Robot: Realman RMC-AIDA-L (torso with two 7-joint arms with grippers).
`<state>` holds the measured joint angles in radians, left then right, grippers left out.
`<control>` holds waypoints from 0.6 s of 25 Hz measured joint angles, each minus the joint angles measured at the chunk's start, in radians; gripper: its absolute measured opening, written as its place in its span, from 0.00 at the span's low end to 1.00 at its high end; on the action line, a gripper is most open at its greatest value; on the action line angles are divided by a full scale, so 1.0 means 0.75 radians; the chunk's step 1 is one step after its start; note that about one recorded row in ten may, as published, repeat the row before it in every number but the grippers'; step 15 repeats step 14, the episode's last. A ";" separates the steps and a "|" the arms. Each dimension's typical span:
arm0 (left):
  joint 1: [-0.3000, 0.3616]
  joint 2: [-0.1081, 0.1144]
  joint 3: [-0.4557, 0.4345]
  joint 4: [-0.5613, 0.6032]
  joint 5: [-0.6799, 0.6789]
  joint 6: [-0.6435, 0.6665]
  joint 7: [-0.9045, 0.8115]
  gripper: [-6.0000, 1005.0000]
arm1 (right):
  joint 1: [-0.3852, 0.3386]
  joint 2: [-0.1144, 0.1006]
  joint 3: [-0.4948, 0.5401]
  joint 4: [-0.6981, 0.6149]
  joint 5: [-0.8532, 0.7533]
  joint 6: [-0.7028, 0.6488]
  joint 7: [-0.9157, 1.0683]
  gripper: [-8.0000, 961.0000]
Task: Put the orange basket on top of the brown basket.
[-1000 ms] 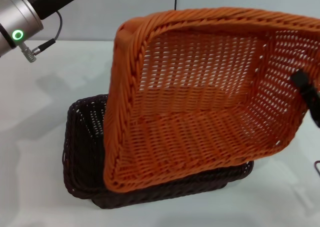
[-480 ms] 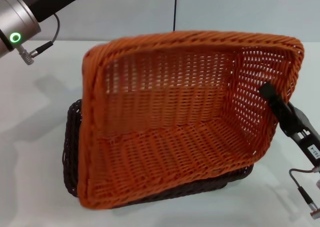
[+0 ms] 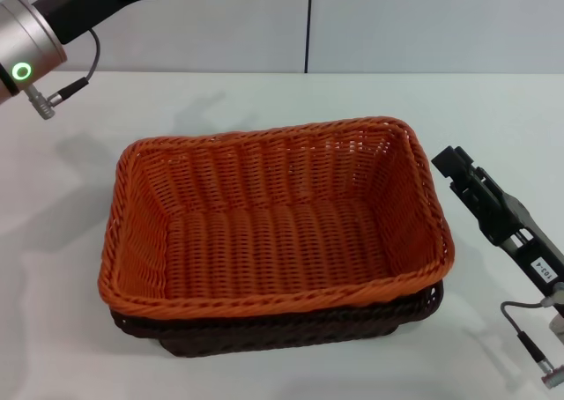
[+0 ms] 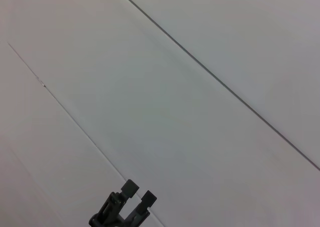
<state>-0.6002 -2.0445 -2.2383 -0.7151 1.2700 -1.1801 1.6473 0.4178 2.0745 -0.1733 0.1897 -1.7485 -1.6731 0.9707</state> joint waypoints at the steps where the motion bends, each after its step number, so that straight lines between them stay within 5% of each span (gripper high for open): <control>1: 0.002 0.000 -0.001 0.000 0.000 0.000 0.000 0.86 | -0.001 0.000 0.000 -0.003 -0.001 -0.002 0.006 0.45; 10: 0.039 -0.002 -0.092 -0.009 -0.010 -0.026 0.004 0.86 | -0.043 -0.006 0.091 -0.237 0.013 -0.164 0.035 0.59; 15: 0.084 -0.012 -0.229 -0.004 -0.017 -0.129 0.063 0.86 | -0.063 -0.006 0.330 -0.548 0.117 -0.200 0.034 0.59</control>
